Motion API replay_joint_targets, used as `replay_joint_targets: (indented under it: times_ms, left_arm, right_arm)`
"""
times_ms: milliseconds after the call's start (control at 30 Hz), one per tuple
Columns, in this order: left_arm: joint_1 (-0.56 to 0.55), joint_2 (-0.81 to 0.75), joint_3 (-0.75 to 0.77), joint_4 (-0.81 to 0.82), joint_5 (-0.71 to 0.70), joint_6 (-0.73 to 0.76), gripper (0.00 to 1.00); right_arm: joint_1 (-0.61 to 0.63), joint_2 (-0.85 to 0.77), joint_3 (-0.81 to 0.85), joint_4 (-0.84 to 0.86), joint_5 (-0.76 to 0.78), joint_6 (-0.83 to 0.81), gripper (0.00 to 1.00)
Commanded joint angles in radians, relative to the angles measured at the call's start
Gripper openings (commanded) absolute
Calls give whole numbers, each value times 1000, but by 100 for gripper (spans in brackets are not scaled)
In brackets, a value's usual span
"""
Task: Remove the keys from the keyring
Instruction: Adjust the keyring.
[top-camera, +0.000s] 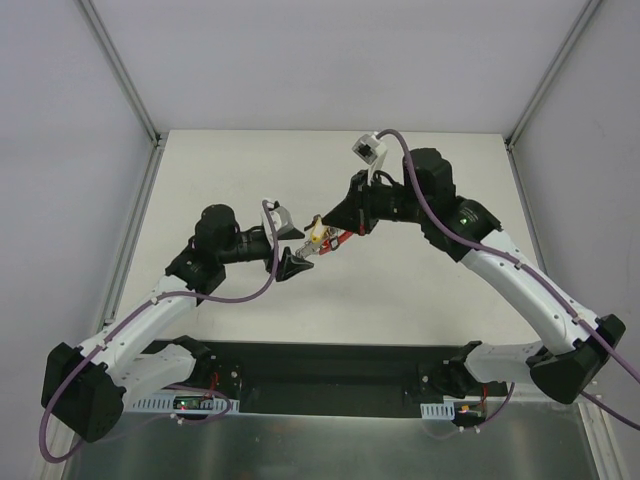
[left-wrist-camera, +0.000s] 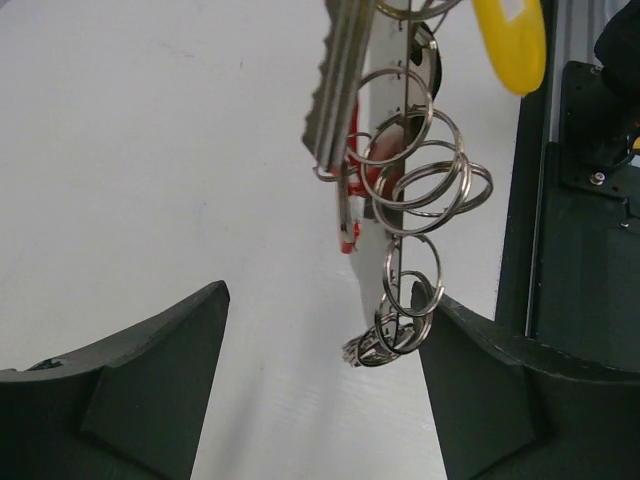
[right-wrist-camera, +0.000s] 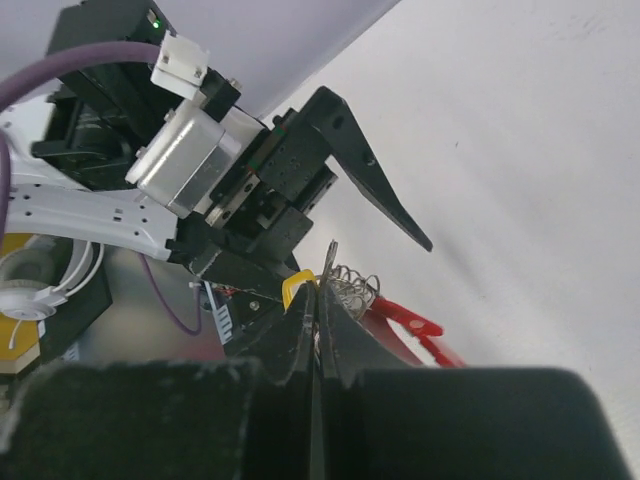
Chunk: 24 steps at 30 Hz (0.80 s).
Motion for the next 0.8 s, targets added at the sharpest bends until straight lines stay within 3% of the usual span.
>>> replay_joint_targets:
  times_ms: [0, 133, 200, 267, 300, 367, 400, 467, 567, 600, 667, 700, 767]
  left_arm:
    - [-41, -6, -9, 180, 26, 7, 71]
    - [-51, 8, -26, 250, 50, -59, 69]
    - [-58, 19, -21, 264, 72, -81, 62]
    - [-61, 25, -10, 271, 76, -98, 48]
    - [-62, 31, -7, 271, 79, -102, 32]
    - [-62, 31, -1, 271, 78, -112, 16]
    - [-62, 33, 0, 272, 78, -115, 4]
    - [-62, 28, 3, 281, 73, -141, 0]
    - [-62, 26, -10, 362, 69, -237, 0]
    - [-62, 26, -13, 429, 70, -271, 0]
    - [-62, 31, -24, 490, 57, -377, 0]
    - [-62, 31, -32, 537, 38, -444, 0]
    - [-62, 23, -49, 589, -15, -499, 0]
  right_arm:
    - [5, -52, 1, 107, -62, 64, 1]
    - [6, -59, -21, 129, -74, 90, 1]
    - [8, -64, -27, 147, -79, 100, 1]
    - [8, -66, -35, 153, -77, 107, 1]
    - [8, -67, -33, 156, -77, 108, 1]
    - [6, -69, -35, 158, -76, 111, 1]
    - [8, -73, -33, 156, -74, 110, 1]
    - [6, -79, -35, 155, -65, 107, 2]
    - [5, -108, -48, 156, -27, 67, 29]
    - [6, -121, -56, 156, -7, 53, 45]
    - [6, -170, -76, 158, 68, 1, 60]
    - [6, -193, -108, 162, 115, -10, 72]
    - [6, -260, -146, 201, 154, -31, 80]
